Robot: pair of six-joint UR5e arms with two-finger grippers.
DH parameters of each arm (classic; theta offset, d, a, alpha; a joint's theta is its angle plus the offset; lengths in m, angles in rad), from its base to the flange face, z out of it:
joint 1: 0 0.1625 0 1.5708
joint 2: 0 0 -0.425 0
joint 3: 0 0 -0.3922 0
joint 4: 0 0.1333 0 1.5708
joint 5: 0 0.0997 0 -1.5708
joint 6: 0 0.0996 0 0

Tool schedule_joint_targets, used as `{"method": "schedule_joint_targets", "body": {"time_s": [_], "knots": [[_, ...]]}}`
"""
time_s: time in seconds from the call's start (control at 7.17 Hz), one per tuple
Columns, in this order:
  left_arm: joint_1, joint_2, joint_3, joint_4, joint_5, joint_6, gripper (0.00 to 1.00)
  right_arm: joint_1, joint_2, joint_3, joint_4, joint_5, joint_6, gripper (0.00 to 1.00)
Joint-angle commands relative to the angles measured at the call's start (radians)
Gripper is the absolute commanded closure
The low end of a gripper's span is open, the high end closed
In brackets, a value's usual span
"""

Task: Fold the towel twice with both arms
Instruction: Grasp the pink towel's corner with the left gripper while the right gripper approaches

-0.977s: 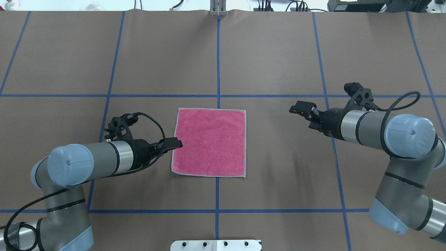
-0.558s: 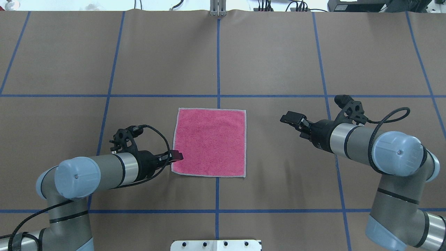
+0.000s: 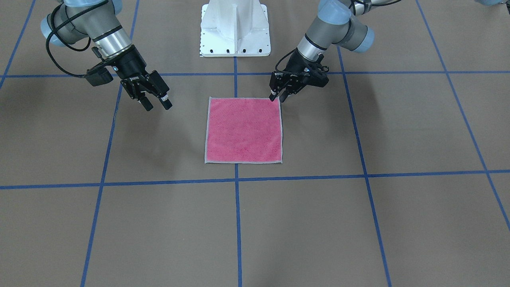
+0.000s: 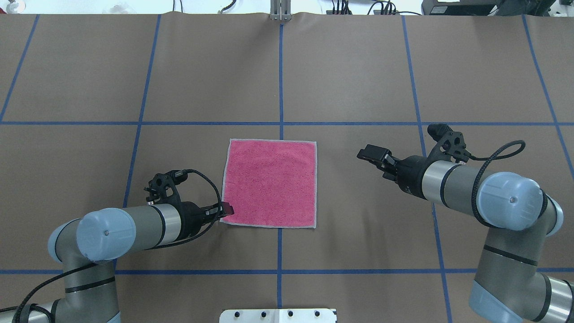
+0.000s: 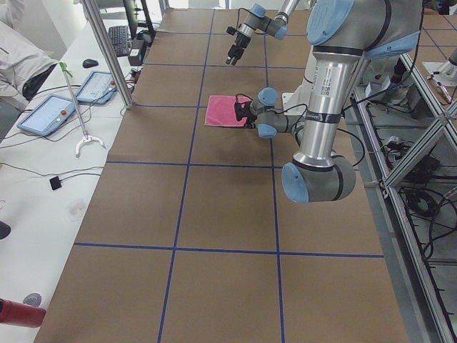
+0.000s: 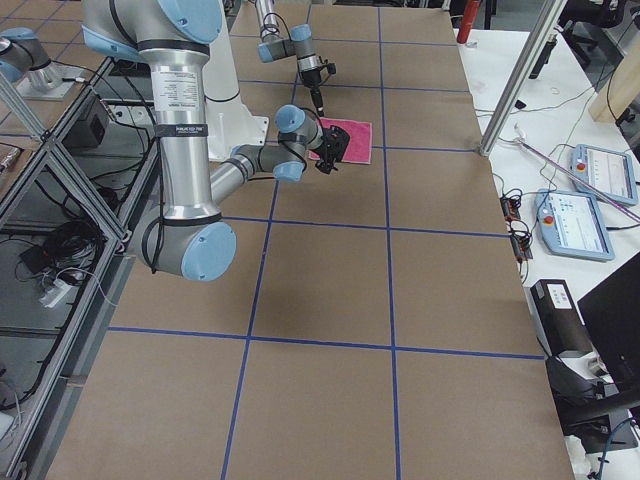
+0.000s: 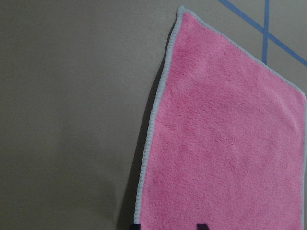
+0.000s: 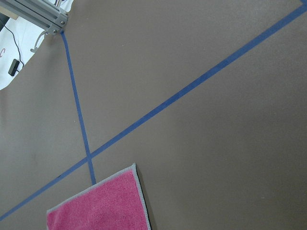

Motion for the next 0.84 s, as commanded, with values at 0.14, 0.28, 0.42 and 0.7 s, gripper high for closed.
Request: {"method": "schedule_joint_targets", "body": {"time_s": [0.14, 0.28, 0.42, 0.7], "knots": [[0.011, 0.002, -0.002, 0.01, -0.001, 0.003, 0.51, -0.002, 0.0, -0.001, 0.0, -0.001, 0.0, 0.03], [0.011, 0.005, -0.002, 0.01, -0.001, 0.003, 0.51, -0.002, -0.001, -0.001, 0.0, -0.001, 0.0, 0.03], [0.011, 0.008, -0.004, 0.01, -0.001, 0.005, 0.51, -0.002, -0.001, -0.001, -0.002, -0.003, 0.0, 0.03], [0.011, 0.017, -0.005, 0.01, -0.004, 0.005, 0.51, -0.002, -0.001, -0.001, 0.0, -0.004, 0.0, 0.03]]}}
